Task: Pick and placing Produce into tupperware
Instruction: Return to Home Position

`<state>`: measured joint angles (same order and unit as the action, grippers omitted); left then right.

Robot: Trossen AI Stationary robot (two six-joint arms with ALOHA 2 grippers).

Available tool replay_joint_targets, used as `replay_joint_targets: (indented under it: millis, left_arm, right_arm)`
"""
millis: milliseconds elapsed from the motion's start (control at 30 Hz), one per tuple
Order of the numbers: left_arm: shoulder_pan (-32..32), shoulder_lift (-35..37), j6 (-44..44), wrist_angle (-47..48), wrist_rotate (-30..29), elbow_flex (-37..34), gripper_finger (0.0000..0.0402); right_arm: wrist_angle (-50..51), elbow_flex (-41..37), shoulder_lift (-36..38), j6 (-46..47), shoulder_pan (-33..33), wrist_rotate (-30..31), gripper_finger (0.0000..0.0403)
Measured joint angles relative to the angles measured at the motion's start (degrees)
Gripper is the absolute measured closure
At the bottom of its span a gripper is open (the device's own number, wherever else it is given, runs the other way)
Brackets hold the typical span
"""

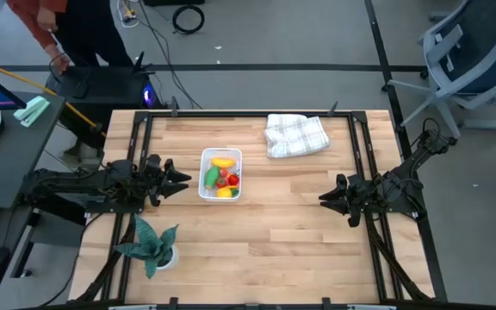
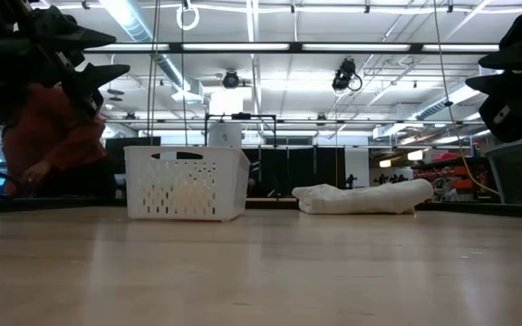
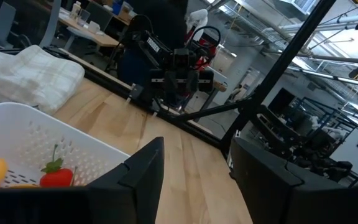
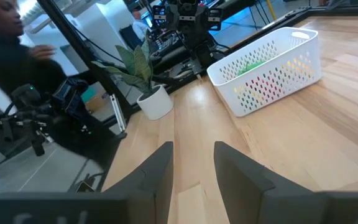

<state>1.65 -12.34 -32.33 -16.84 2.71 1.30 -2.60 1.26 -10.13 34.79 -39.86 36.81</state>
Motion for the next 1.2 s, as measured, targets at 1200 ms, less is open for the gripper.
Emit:
replay_joint_targets:
  millis: [1200]
  left_arm:
    - [0.0,0.0,-0.03,0.0,-0.01,-0.01,0.0211]
  right_arm:
    - [-0.01,0.0,0.0,0.0,0.0,-0.01,0.0279]
